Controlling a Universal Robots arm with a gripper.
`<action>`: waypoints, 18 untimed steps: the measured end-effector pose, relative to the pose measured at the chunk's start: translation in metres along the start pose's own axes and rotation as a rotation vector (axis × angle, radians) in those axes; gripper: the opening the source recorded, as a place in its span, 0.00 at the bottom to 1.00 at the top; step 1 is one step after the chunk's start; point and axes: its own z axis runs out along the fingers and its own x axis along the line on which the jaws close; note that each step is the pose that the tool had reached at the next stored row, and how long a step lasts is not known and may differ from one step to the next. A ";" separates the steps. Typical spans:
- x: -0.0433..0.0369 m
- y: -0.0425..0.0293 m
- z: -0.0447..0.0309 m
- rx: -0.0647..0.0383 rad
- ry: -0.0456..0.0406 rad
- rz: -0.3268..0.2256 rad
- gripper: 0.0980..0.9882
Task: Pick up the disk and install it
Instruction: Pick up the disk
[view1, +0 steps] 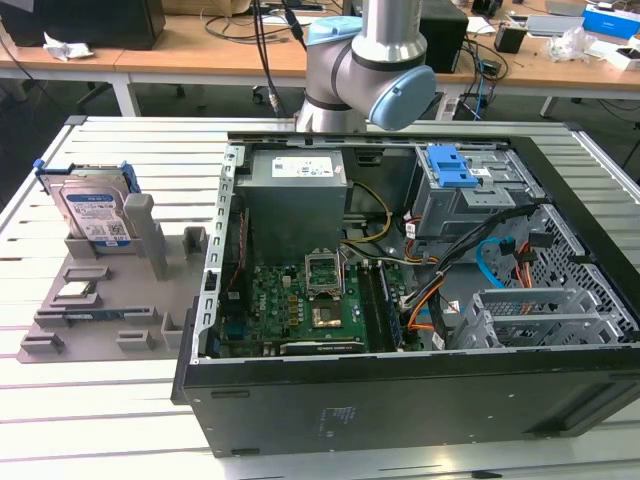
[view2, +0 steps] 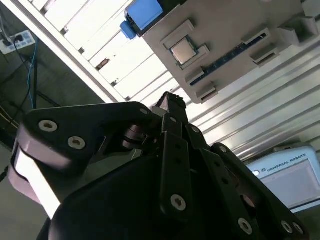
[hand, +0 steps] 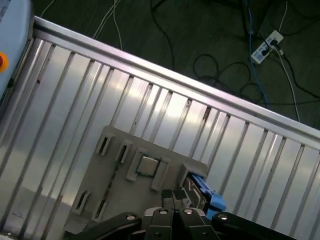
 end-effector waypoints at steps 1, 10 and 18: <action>0.0000 0.0000 0.0000 0.000 -0.0007 0.017 0.01; 0.0000 0.0000 0.0003 0.004 -0.0090 0.227 0.01; 0.0000 0.0000 0.0005 0.006 -0.0149 0.370 0.01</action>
